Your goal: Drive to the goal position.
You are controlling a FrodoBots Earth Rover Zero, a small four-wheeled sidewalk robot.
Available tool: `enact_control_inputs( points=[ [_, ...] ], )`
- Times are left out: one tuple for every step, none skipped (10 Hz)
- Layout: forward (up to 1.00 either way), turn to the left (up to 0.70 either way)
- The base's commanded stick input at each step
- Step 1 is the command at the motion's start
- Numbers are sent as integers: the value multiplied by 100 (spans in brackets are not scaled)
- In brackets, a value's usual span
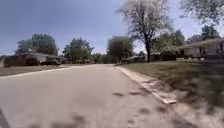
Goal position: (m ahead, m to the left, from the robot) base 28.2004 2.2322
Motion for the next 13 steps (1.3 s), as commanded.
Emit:
enact_control_inputs(
  points=[
    [70, 0],
    [70, 0],
    [70, 0],
    [70, 0],
    [70, 0],
    [70, 0],
    [70, 0],
    [70, 0],
    [70, 0],
    [70, 0],
    [70, 0],
    [70, 0],
    [70, 0]
  ],
)
